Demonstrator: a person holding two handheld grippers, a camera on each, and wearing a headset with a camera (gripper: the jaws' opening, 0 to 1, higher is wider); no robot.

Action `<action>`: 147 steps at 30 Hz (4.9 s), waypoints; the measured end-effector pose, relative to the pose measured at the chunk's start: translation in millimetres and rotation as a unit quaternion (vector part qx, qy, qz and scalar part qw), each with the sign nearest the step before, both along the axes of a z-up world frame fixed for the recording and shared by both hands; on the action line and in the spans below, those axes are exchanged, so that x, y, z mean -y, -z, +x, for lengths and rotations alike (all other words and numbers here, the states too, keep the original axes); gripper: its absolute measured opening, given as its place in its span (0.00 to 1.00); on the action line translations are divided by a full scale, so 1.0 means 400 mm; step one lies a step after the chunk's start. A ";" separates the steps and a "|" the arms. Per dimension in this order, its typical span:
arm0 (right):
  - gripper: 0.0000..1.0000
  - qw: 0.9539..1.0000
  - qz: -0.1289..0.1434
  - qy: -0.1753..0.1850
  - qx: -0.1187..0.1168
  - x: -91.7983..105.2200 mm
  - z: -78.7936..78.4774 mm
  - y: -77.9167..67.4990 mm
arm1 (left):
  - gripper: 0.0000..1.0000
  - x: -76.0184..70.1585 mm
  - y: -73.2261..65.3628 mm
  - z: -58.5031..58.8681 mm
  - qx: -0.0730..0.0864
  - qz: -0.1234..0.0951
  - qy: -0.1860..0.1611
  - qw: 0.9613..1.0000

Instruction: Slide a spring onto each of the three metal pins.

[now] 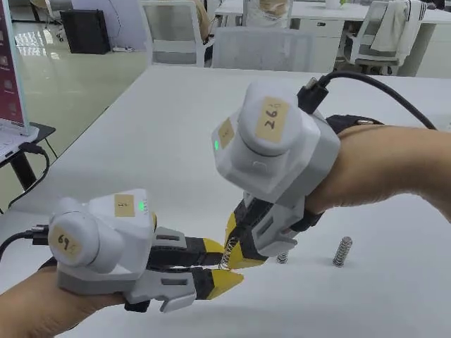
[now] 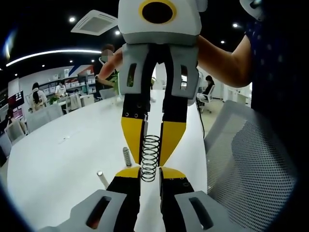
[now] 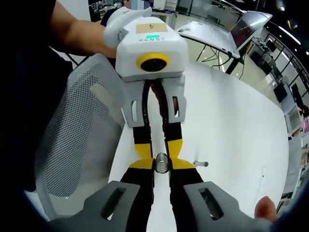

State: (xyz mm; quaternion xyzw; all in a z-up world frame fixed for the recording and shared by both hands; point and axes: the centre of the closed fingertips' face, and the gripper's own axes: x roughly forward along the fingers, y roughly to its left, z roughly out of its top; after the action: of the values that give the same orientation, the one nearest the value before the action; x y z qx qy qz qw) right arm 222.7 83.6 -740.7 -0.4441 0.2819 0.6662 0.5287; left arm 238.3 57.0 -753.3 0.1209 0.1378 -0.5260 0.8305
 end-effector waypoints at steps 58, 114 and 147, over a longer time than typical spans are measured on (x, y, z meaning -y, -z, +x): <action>0.08 0.998 -0.034 0.042 0.014 0.060 0.101 0.035 | 0.58 -0.106 0.074 0.008 -0.052 -0.003 -0.093 0.994; 0.09 0.996 -0.062 0.051 0.027 -0.017 0.252 0.094 | 0.63 -0.113 0.091 -0.007 -0.057 -0.009 -0.100 0.993; 0.09 0.994 -0.090 0.054 0.002 -0.024 0.232 0.195 | 0.61 -0.123 0.090 -0.002 -0.059 -0.007 -0.101 0.993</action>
State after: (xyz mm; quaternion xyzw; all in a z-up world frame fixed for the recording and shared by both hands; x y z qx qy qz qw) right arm 315.7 93.0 -818.9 -0.4756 0.3632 0.6072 0.5227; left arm 237.4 106.1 -789.4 0.0695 0.1949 -0.4467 0.8704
